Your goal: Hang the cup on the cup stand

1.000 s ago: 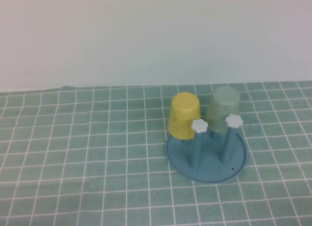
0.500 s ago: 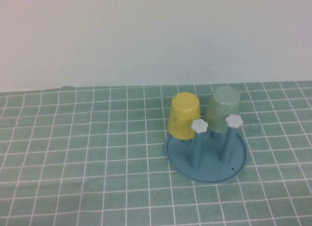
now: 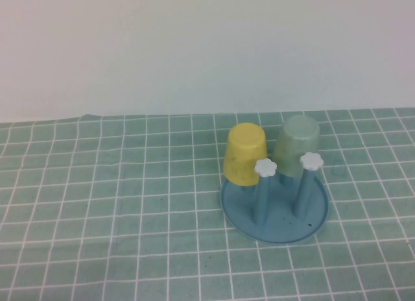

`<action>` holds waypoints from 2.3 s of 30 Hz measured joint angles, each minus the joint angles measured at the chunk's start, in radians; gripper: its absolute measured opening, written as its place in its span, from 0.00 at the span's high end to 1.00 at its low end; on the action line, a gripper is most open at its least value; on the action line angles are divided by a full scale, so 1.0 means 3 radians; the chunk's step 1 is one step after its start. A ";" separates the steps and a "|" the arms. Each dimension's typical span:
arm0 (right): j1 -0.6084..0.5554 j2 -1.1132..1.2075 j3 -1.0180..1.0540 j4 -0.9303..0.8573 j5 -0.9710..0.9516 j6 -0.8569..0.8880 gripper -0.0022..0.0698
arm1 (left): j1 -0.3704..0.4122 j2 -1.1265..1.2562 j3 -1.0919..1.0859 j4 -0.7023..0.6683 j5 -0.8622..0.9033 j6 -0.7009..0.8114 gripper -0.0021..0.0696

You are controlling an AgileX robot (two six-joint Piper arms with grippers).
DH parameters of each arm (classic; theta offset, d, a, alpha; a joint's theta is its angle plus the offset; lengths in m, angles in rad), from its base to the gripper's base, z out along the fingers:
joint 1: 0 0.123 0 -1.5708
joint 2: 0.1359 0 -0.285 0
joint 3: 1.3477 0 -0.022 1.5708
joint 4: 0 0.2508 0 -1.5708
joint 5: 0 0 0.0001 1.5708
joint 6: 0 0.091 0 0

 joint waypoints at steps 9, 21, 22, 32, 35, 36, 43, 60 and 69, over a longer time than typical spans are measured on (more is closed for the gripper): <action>0.0000 0.0000 0.0000 0.0162 0.0266 -0.0472 0.97 | 0.0000 0.0000 0.0000 0.0000 -0.0006 0.0000 0.97; 0.0000 0.0000 0.0000 0.0170 0.0271 0.0092 0.97 | 0.0000 0.0005 0.0000 0.0000 -0.0006 0.0000 0.97; 0.0000 0.0000 0.0000 0.0170 0.0271 0.0092 0.97 | 0.0000 0.0005 0.0000 0.0000 -0.0006 0.0000 0.97; 0.0000 0.0000 0.0000 0.0170 0.0271 0.0092 0.97 | 0.0000 0.0005 0.0000 0.0000 -0.0006 0.0000 0.97; 0.0000 0.0000 0.0000 0.0170 0.0271 0.0092 0.97 | 0.0000 0.0005 0.0000 0.0000 -0.0006 0.0000 0.97; 0.0000 0.0000 0.0000 0.0170 0.0271 0.0092 0.97 | 0.0000 0.0005 0.0000 0.0000 -0.0006 0.0000 0.97; 0.0000 0.0000 0.0000 0.0170 0.0271 0.0092 0.97 | 0.0000 0.0005 0.0000 0.0000 -0.0006 0.0000 0.97; 0.0000 0.0000 0.0000 0.0170 0.0271 0.0092 0.97 | 0.0000 0.0005 0.0000 0.0000 -0.0012 0.0020 0.97; 0.0000 0.0000 0.0000 0.0170 0.0271 0.0092 0.97 | 0.0000 0.0005 0.0000 0.0006 -0.0012 0.0020 0.97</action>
